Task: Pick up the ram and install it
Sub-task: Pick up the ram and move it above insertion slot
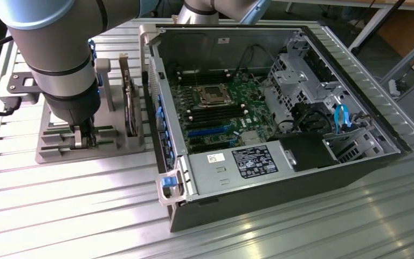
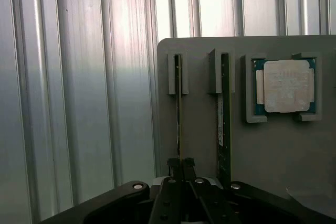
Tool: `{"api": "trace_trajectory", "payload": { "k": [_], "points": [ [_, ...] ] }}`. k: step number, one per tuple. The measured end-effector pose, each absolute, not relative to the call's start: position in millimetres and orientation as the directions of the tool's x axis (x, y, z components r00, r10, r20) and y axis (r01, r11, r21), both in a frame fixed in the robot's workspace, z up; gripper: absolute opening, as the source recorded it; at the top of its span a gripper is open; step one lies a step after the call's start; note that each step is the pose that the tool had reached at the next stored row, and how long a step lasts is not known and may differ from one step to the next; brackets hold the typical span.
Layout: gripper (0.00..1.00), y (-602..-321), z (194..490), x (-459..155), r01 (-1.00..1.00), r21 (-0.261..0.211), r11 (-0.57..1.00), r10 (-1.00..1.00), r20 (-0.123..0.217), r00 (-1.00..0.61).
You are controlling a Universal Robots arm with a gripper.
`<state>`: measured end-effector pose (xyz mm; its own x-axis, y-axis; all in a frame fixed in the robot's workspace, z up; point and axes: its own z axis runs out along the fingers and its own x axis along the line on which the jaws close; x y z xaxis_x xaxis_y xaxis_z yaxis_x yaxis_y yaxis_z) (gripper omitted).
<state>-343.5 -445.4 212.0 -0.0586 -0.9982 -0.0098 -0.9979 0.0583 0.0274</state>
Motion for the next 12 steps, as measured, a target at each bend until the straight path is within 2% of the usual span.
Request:
{"api": "trace_trajectory", "payload": {
  "k": [5, 12],
  "points": [
    [0.11, -445, 227, -343, -0.998, 0.028, 0.058, -0.998, -0.011, -0.059],
    [0.11, -445, 277, -341, -0.998, 0.028, 0.058, -0.998, -0.021, -0.059]
  ]
}}
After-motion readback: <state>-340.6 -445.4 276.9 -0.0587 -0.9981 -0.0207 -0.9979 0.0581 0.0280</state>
